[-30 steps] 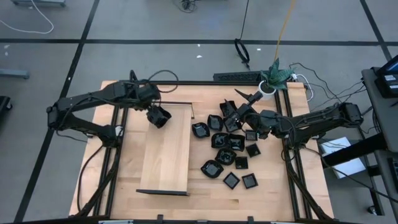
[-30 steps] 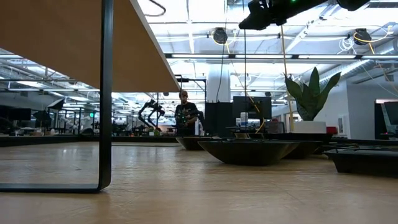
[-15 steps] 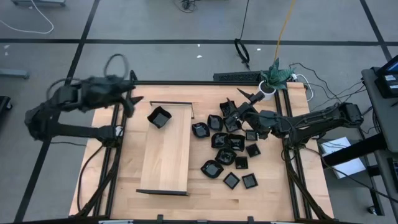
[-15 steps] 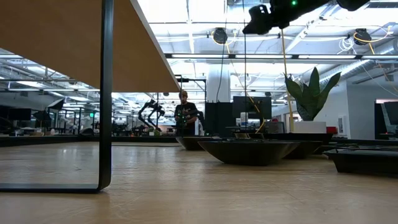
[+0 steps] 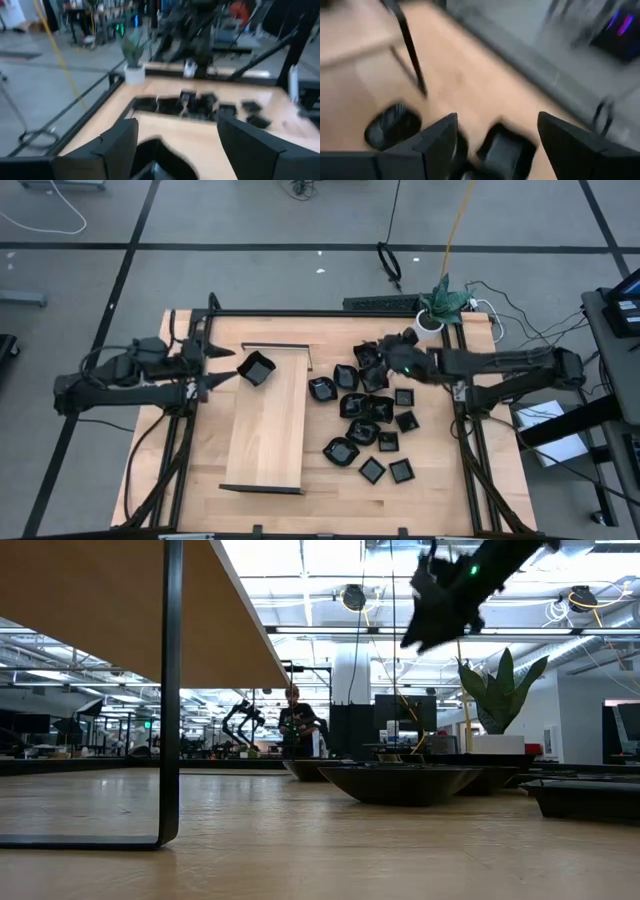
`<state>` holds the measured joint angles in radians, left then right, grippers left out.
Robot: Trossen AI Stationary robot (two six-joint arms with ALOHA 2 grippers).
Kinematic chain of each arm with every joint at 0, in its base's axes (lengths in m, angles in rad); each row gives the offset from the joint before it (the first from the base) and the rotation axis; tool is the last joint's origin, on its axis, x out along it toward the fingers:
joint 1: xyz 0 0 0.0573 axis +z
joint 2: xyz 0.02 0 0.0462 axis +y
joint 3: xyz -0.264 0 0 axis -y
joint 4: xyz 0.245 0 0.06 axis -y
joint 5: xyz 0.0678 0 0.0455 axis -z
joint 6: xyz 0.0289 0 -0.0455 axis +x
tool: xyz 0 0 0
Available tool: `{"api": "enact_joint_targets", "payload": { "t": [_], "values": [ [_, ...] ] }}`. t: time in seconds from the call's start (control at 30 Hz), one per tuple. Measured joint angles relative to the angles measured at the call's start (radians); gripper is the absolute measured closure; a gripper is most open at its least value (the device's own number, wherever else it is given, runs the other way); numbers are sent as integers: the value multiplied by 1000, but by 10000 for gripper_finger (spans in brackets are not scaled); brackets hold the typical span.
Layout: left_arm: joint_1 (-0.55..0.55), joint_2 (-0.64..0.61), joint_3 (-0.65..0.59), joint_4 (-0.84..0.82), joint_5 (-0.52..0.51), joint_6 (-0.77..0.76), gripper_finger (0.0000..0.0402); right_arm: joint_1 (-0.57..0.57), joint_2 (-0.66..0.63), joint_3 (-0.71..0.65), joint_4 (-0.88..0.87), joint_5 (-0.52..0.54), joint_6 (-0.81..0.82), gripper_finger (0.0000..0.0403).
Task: Pick & Place Mini shaped plates
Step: Stack the distorted square plate on top of the distorted square plate on the shelf
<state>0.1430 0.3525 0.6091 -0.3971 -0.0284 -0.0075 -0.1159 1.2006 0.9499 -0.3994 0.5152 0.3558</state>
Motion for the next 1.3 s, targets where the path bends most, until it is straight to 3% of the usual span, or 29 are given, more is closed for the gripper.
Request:
{"api": "enact_joint_targets", "payload": {
  "t": [0.13,0.27,0.57,1.1,1.3],
  "values": [
    [-17,14,-9,103,-20,-55,131,-95,29,12,-180,-108,79,140],
    [-37,42,-10,125,-5,-13,131,-171,46,-7,-288,-228,158,140],
    [-50,105,-11,117,-11,25,131,-210,92,-136,-133,-332,166,140],
    [-50,106,-11,118,-25,25,131,-211,175,-211,-30,-337,129,142],
    [-50,106,-11,118,-25,23,131,-222,194,-211,-12,-391,139,183]
  ]
}}
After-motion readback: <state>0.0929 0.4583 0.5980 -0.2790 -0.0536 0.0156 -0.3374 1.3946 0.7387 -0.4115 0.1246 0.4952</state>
